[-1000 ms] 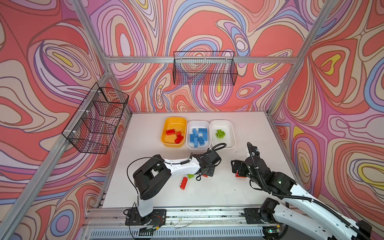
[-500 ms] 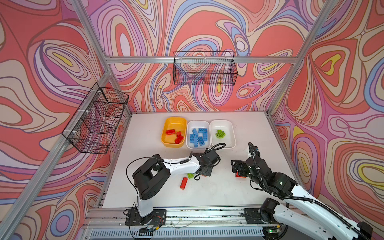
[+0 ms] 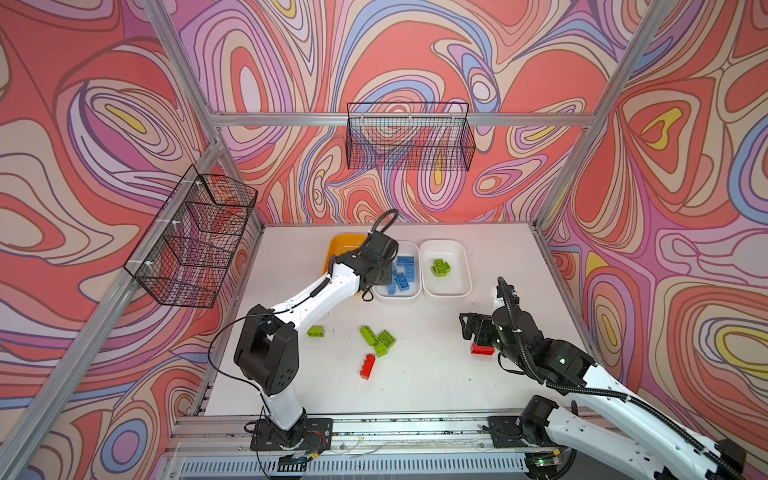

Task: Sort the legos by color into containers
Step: 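Carry the red brick with the left gripper into the yellow tub and release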

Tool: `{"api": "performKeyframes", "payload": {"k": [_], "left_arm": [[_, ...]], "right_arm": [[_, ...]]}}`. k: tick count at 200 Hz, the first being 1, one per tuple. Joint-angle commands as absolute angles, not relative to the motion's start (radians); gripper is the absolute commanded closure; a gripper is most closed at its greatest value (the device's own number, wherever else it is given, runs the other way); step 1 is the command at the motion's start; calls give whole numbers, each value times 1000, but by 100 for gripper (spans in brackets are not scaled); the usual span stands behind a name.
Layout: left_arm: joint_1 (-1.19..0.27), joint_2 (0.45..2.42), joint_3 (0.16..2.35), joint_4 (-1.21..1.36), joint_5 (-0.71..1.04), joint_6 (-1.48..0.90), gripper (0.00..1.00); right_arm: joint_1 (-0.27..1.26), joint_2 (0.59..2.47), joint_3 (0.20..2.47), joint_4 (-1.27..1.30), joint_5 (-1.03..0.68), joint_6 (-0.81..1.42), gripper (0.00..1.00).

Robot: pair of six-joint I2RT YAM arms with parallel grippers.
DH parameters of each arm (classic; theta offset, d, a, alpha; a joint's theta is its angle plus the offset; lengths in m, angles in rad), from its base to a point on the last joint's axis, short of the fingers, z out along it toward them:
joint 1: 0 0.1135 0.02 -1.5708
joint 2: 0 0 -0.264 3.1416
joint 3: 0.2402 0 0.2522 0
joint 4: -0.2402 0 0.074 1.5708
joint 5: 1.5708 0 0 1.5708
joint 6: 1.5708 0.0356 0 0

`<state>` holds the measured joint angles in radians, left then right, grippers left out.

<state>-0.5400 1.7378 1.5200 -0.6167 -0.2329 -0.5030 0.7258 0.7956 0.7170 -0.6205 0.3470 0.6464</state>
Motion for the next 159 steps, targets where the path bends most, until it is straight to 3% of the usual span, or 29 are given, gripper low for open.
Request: {"api": "performKeyframes", "payload": {"k": [1,50,109,125,159], "left_arm": [[-463,1796,1620,-701,-258,-468,94],[-297,1996,1856,-738,-199,-463,94],[-234,2235,2079,-793,-170,-454,91],[-226,2283,2121,-804,-164,-449,80],[-222,2320,2155,-805,-135,-446,28]], "right_arm": [[721,853,748,-576,346,622,2],[696,1001,785,-479,298,577,2],[523,1131,776,-379,158,518,2],[487,1156,775,-368,136,506,2],[466,1207,787,-371,138,492,2]]}}
